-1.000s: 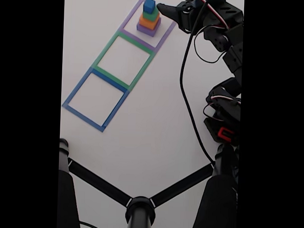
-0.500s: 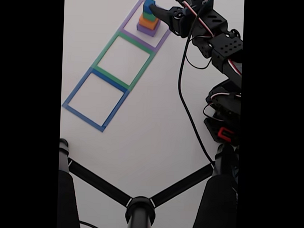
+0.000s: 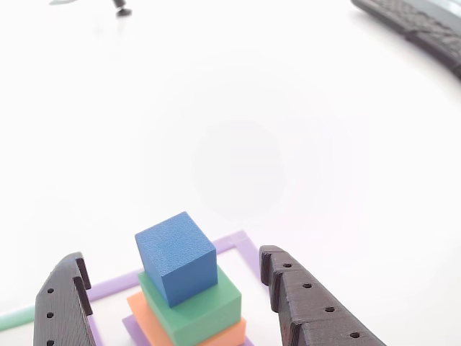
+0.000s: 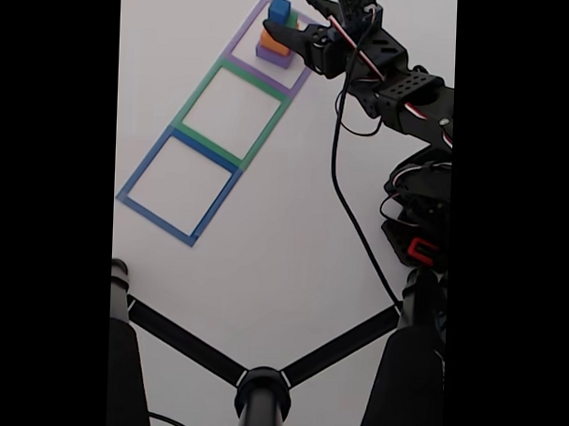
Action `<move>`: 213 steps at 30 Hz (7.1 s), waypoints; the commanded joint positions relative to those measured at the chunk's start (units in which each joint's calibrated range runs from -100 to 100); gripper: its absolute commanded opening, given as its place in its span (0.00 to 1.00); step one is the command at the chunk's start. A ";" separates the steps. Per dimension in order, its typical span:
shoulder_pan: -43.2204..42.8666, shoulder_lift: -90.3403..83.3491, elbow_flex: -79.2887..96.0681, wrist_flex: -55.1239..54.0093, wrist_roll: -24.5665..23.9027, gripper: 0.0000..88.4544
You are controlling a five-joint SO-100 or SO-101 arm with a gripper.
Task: Tower of hanoi
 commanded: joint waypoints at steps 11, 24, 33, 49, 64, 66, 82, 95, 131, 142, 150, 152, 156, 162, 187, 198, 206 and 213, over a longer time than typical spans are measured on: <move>-0.15 5.64 -3.78 -6.48 0.59 0.31; -1.60 12.69 -9.23 -9.07 0.59 0.31; -2.13 16.78 -13.23 -9.48 0.59 0.31; -1.67 17.42 -11.77 -9.48 0.59 0.30; -0.83 17.26 -9.96 -9.72 0.59 0.30; -0.91 17.18 -9.96 -9.72 0.59 0.30; -1.82 17.18 -9.41 -9.72 0.59 0.25; -2.74 17.10 -8.87 -9.72 0.59 0.24; -3.50 16.54 -9.32 -9.07 0.59 0.03; -4.65 -4.45 -15.86 23.46 0.59 0.03; -6.25 -14.31 -45.94 75.67 0.59 0.03; -6.93 -14.31 -54.03 85.14 0.59 0.03; -8.15 -13.91 -66.84 99.30 0.59 0.02; -10.44 -14.07 -77.11 110.15 0.59 0.02; -15.78 -26.17 -51.94 100.36 0.59 0.03; -19.13 -27.85 -17.04 65.88 0.59 0.01; -21.50 -24.49 -2.41 42.73 0.59 0.01; -22.41 -14.07 5.95 21.04 0.59 0.02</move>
